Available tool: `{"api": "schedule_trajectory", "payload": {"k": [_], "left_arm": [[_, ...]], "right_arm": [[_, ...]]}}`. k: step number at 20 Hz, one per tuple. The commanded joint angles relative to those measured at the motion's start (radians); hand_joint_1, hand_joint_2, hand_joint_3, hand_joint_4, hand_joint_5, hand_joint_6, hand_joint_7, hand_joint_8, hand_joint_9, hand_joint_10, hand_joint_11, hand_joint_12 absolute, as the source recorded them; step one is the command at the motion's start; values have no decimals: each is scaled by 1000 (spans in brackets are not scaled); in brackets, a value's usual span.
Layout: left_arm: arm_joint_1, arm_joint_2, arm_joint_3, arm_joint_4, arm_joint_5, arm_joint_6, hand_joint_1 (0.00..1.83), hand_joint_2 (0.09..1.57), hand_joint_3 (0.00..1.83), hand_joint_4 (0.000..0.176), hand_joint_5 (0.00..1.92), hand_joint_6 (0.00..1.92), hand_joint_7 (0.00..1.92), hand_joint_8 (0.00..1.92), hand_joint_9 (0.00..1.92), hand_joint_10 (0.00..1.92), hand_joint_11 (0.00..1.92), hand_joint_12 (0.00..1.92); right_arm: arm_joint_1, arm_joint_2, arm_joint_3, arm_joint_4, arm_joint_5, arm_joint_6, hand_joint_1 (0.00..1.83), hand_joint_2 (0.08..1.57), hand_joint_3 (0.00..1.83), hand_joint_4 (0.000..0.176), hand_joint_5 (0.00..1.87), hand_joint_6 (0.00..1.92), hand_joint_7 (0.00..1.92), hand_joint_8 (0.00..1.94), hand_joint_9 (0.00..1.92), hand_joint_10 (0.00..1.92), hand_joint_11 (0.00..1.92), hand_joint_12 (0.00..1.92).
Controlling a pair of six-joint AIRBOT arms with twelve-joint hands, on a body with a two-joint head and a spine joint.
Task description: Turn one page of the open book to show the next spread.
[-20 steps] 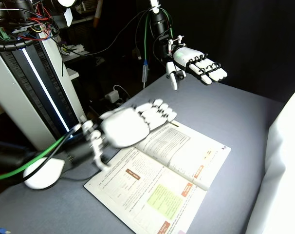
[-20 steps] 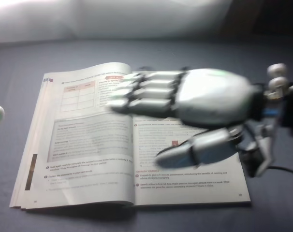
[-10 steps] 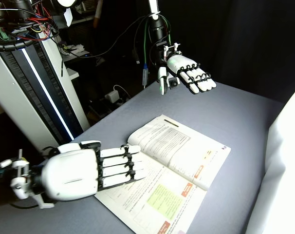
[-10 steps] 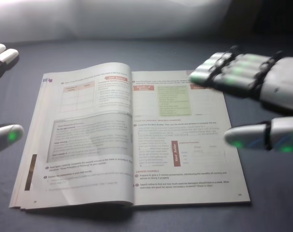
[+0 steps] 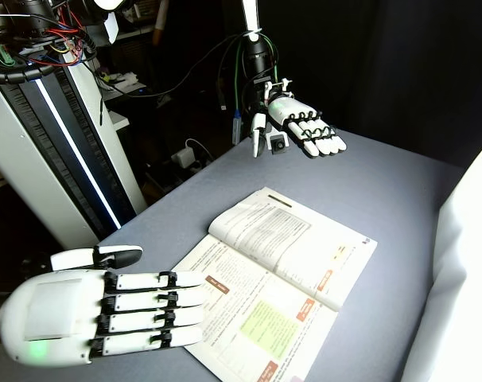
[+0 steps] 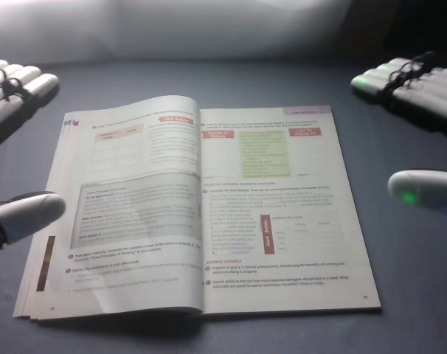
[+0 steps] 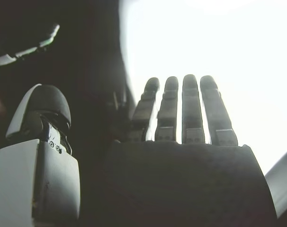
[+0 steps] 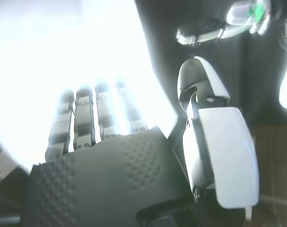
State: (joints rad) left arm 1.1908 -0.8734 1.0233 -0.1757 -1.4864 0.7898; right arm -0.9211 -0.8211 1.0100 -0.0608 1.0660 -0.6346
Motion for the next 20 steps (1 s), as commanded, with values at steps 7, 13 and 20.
{"api": "schedule_trajectory", "payload": {"k": [7,13,20], "left_arm": [[-34,-19,17,20,-94,-20,0,1198,0,2,0,0,0,0,0,0,0,0],[-40,-19,20,18,-107,-20,77,1228,1,1,0,0,0,0,0,0,0,0],[-40,-19,25,5,-133,-17,255,1354,8,34,94,15,79,7,15,3,4,4]], "right_arm": [[-64,19,-23,115,271,-14,0,1320,30,0,0,0,0,0,0,0,0,0],[-94,30,-35,146,363,-14,60,1334,13,0,0,0,0,0,0,0,0,0],[-107,47,-40,168,453,-14,156,1383,22,0,0,0,0,0,0,0,3,2]]}}
